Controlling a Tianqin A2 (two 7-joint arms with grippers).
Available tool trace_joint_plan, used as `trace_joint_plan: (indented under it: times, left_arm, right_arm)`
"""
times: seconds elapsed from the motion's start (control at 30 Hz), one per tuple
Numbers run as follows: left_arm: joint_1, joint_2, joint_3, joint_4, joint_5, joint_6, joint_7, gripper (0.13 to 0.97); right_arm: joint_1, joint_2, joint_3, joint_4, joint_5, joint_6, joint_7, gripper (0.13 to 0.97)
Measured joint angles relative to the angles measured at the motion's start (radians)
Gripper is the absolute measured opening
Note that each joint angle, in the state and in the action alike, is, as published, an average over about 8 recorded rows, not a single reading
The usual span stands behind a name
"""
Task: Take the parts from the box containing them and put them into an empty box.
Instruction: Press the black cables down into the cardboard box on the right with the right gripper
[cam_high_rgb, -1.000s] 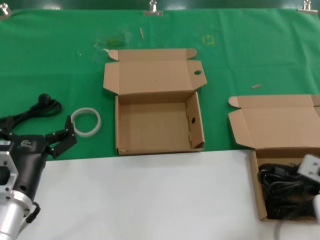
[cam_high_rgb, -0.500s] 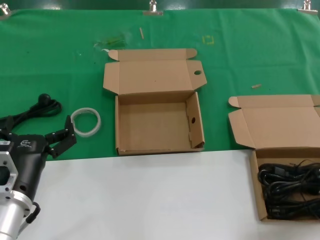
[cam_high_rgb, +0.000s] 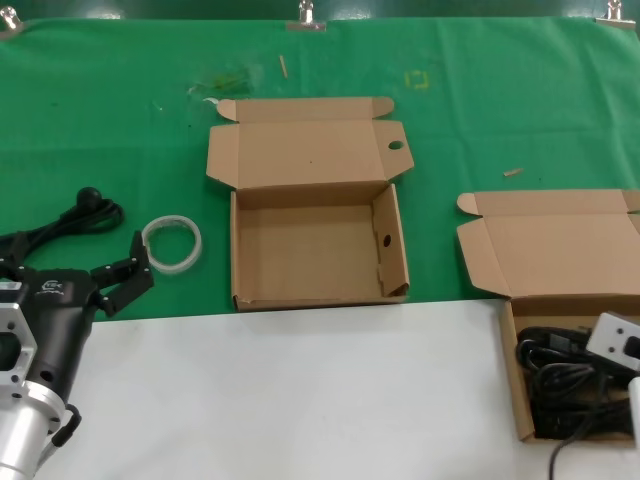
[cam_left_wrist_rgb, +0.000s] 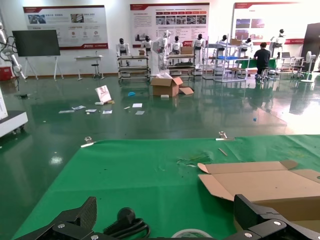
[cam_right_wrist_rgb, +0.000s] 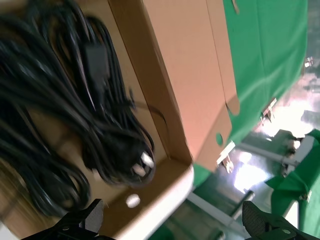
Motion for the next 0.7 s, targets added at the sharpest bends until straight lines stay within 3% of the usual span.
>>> trace_joint_plan:
  times: [0.7]
  left_arm:
    - [0.000, 0.000, 0.000, 0.000, 0.000, 0.000, 0.000, 0.966]
  right_arm:
    - [0.017, -0.013, -0.052, -0.135, 0.000, -0.096, 0.146, 0.966]
